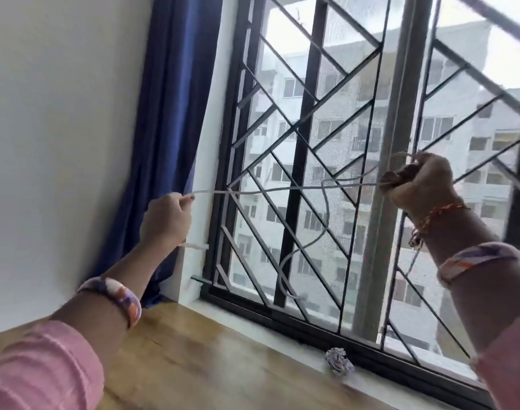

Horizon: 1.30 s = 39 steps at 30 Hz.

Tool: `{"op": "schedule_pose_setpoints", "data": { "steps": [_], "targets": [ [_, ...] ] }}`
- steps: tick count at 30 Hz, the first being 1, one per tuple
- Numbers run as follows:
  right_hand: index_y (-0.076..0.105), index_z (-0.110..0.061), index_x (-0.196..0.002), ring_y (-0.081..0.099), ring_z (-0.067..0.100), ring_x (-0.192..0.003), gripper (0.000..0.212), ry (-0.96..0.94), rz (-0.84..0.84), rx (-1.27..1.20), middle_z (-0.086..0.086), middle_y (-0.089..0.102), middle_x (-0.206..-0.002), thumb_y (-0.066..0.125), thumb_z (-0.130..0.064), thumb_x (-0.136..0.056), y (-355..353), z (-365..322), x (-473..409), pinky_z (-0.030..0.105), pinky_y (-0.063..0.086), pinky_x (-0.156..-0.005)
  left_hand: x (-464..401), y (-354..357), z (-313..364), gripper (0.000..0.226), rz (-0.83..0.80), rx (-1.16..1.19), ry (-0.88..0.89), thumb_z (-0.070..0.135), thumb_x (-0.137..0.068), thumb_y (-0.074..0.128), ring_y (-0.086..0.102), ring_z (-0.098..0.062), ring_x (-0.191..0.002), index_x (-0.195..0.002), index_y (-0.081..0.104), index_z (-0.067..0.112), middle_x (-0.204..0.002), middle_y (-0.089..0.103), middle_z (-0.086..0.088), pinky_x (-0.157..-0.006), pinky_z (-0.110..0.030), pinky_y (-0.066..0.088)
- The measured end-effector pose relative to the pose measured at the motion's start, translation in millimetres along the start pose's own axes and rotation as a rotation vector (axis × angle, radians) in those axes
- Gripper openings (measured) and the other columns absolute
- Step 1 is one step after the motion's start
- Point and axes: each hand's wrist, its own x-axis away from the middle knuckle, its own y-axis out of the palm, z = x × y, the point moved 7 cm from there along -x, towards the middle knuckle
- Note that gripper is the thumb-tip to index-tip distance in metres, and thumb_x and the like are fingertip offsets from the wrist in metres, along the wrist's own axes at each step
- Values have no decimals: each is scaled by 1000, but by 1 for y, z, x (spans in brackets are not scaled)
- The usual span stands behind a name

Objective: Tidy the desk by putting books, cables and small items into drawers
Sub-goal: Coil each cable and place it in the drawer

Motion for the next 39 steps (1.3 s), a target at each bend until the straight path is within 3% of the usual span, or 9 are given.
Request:
{"op": "schedule_pose_setpoints", "data": {
  "steps": [3, 6, 9, 13, 16, 20, 27, 33, 39],
  "targets": [
    [34, -20, -55, 30, 10, -33, 37, -22, -49, 148, -7, 31, -34, 49, -30, -87, -12, -1, 1, 18, 30, -52, 1, 17, -4, 36, -201, 312, -338, 33, -96, 46, 42, -16, -45, -76, 57, 5, -60, 45, -2, -42, -20, 42],
    [40, -19, -56, 39, 11, -46, 34, 30, -166, 596, -6, 39, -43, 59, -33, -81, -20, 14, 3, 27, 37, -64, 10, 36, 8, 32, -429, 830, -635, 19, -96, 44, 29, -6, -38, -66, 49, 8, -61, 36, -1, -29, -9, 25],
    [45, -20, -55, 45, 10, -44, 33, 54, -269, 938, -5, 46, -44, 66, -27, -79, -29, 33, 9, 28, 40, -65, 4, 36, 29, 27, -404, 1111, -616, 13, -96, 44, 38, -6, -54, -74, 54, 3, -69, 43, -3, -33, -12, 39],
    [55, -14, -64, 43, 12, -52, 25, -74, -414, 1305, 1, 49, -57, 67, -27, -82, -34, 50, 23, 22, 37, -55, 6, 31, 60, 27, -407, 1337, -552, 19, -98, 44, 44, -1, -35, -79, 56, 3, -59, 50, -3, -34, -14, 41],
    [54, -13, -59, 45, 9, -50, 32, -28, -504, 1496, -1, 52, -55, 68, -33, -80, -48, 65, 29, 21, 37, -53, 9, 31, 71, 31, -511, 1221, -478, 25, -98, 41, 24, 0, -30, -79, 59, 9, -45, 35, 7, -28, -9, 23],
    [59, -17, -60, 52, 3, -50, 31, 202, -686, 1683, -5, 59, -59, 65, -39, -81, -76, 88, 40, 23, 44, -59, 20, 32, 88, 36, -656, 1131, -419, 15, -96, 33, 26, -3, -39, -86, 64, 0, -51, 37, 3, -32, -11, 27],
    [66, -13, -69, 60, 10, -68, 21, 409, -911, 1554, 2, 65, -72, 64, -30, -80, -91, 82, 74, 26, 53, -70, 36, 34, 135, 23, -853, 1330, -308, 18, -94, 46, 49, -4, -48, -105, 64, 10, -65, 61, 2, -65, -38, 59],
    [68, -13, -61, 57, 15, -61, 22, 162, -654, 1442, 9, 61, -67, 68, -33, -69, -102, 2, 91, 30, 54, -67, 67, 48, 171, 23, -845, 1241, -265, 18, -95, 47, 30, -5, -38, -103, 65, 6, -51, 40, 3, -40, -12, 38],
    [72, -9, -68, 59, 9, -53, 62, -3, -341, 1075, 1, 62, -60, 91, -50, -26, -143, -88, 133, 30, 57, -58, 96, 69, 224, 24, -990, 1508, -337, -5, -87, 30, 38, -10, -54, -92, 53, -8, -67, 45, -8, -47, -15, 43]
  ]
}}
